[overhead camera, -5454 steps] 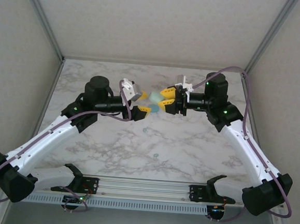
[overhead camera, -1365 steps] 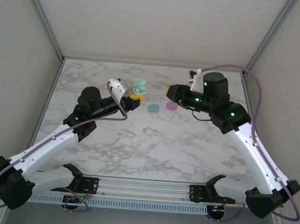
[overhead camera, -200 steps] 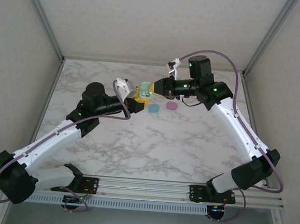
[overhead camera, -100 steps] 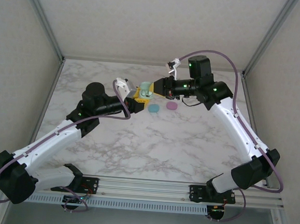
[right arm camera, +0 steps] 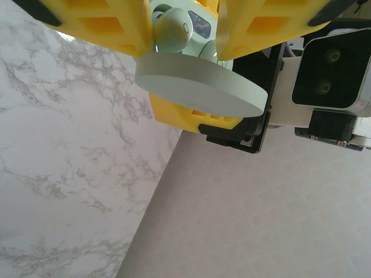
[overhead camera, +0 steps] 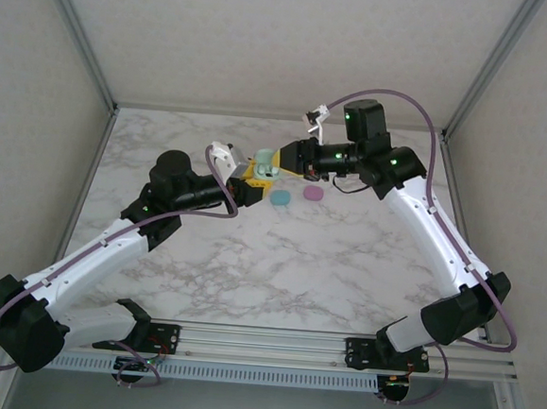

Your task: Insert the wireless bluetooth earbuds into the charging case

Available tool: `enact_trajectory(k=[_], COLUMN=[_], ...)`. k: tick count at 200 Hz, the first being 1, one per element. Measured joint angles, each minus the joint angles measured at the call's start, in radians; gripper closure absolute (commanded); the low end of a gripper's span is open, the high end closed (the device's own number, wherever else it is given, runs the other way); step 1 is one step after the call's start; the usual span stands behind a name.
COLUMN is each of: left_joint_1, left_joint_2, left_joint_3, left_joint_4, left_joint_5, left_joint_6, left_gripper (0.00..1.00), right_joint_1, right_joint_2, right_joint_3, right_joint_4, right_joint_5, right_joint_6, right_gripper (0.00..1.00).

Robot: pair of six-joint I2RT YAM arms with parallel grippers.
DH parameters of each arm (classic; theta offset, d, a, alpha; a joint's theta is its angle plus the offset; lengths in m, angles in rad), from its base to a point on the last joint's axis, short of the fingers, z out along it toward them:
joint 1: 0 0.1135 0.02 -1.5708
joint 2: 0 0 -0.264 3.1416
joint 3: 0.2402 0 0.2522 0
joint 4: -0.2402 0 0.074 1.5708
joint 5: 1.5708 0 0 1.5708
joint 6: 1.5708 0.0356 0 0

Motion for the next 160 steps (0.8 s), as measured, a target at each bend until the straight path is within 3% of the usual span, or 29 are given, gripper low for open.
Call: enact_trajectory(k=[77, 133, 160], left_joint_1=[0.0, -0.003, -0.02], left_joint_2=[0.0, 0.0, 0.0], left_joint_3=[0.002, 0.004, 0.018], left_joint_4=[0.006, -0.017, -0.047], left_joint_5=[-0.003, -0.011, -0.01], left_joint_6=[0.0, 0.024, 0.046], left_gripper=[0.74, 0.75, 0.74], right_joint_1=[0.0, -0.025, -0.032], right_joint_2=[-0.006, -0.142, -0.095], right_joint_3=[0.003, -0.023, 0.051], right_joint_4=[-0.015, 0.006, 0.007], right_joint_5=[0.051, 0.221, 0.252], right_joint_6=[-0.003, 0.032, 0.07], right_gripper=[0.51, 0.42, 0.39])
